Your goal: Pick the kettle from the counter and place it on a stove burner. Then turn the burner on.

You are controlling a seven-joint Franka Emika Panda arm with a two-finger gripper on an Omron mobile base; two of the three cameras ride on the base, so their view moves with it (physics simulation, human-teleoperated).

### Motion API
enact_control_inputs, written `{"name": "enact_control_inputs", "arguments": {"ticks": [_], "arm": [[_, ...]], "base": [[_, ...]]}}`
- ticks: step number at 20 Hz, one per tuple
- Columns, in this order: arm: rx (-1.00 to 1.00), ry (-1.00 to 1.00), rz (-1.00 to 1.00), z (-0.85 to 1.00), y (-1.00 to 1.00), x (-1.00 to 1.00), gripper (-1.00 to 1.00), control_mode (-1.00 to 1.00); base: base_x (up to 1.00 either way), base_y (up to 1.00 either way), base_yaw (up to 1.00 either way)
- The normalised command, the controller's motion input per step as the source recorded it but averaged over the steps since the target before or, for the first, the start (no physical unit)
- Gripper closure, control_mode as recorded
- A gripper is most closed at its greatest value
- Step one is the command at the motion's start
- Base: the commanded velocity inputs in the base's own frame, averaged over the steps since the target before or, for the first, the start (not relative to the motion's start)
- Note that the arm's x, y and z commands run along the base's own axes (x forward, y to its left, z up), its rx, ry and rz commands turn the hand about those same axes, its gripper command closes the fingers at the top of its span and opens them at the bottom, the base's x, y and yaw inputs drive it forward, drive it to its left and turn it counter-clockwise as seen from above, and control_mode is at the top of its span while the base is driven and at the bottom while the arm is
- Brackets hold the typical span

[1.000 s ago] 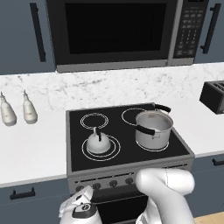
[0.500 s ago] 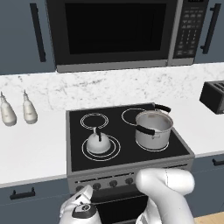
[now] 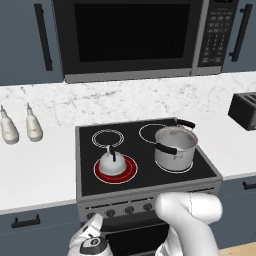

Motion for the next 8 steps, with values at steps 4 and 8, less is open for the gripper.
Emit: {"name": "enact_control_inputs", "arguments": {"ticks": [4, 8], "arm": [[-0.09, 0.00, 0.04, -0.21, -0.10, -0.02, 1.00, -1.00], [-0.06, 0.01, 0.02, 0.00, -0.15, 0.00, 1.00, -1.00]], "base": [[0.00, 0.00, 0.00], [0.00, 0.00, 0.00]]}}
